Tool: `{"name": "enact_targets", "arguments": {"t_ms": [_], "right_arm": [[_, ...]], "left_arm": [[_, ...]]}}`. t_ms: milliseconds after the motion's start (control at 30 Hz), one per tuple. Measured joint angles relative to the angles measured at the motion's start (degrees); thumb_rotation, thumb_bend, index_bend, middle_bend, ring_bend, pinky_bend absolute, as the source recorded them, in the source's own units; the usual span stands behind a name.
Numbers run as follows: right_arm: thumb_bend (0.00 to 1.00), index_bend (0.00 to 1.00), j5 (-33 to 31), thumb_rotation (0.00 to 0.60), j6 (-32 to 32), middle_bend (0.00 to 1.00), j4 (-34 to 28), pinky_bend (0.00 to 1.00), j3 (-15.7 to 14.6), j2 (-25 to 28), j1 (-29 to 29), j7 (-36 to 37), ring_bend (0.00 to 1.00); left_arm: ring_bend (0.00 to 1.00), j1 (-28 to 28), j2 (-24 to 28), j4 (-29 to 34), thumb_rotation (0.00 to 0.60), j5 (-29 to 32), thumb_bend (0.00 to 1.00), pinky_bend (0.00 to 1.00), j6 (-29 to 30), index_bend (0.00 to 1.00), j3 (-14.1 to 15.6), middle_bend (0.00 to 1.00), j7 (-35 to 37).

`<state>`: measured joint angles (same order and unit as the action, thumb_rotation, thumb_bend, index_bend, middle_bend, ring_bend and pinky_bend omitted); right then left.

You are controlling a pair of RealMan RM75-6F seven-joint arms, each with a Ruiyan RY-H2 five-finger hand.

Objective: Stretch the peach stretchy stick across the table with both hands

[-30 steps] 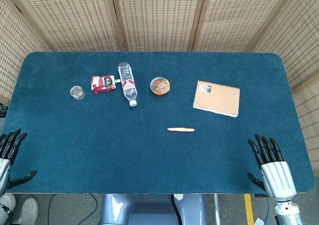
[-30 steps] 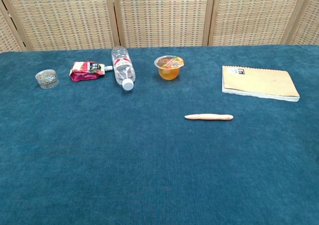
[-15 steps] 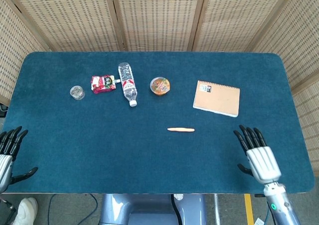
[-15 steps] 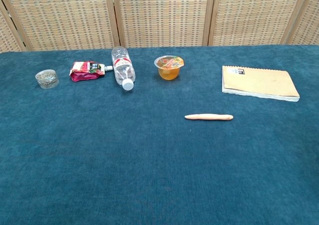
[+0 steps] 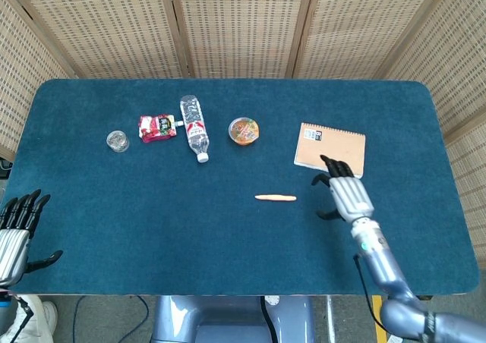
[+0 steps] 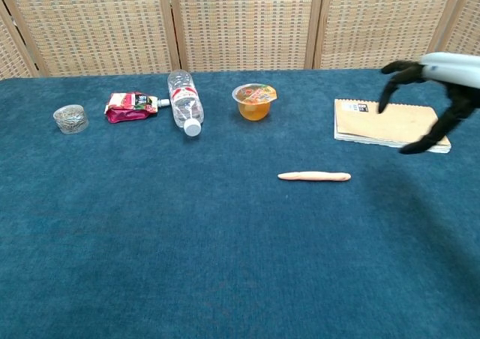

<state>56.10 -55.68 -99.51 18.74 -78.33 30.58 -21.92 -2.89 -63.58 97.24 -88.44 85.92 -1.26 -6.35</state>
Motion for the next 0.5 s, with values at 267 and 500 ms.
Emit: {"name": "enact_targets", "arguments": {"t_ms": [267, 500], "right_arm": [[0.43, 0.43, -12.4, 0.600, 1.5, 0.00, 8.3, 0.00, 0.5, -10.2, 9.1, -8.1, 0.00], [0.44, 0.45, -16.3, 0.600, 1.6, 0.00, 14.8, 0.00, -0.3, -16.1, 13.2, -10.8, 0.00]], "left_arm": [[0.00, -0.8, -0.4, -0.2, 0.600, 1.9, 0.00, 0.00, -1.6, 0.00, -0.6, 0.00, -1.1], [0.00, -1.2, -0.9, -0.5, 0.600, 3.5, 0.00, 0.00, -2.4, 0.00, -0.9, 0.00, -1.8]]}}
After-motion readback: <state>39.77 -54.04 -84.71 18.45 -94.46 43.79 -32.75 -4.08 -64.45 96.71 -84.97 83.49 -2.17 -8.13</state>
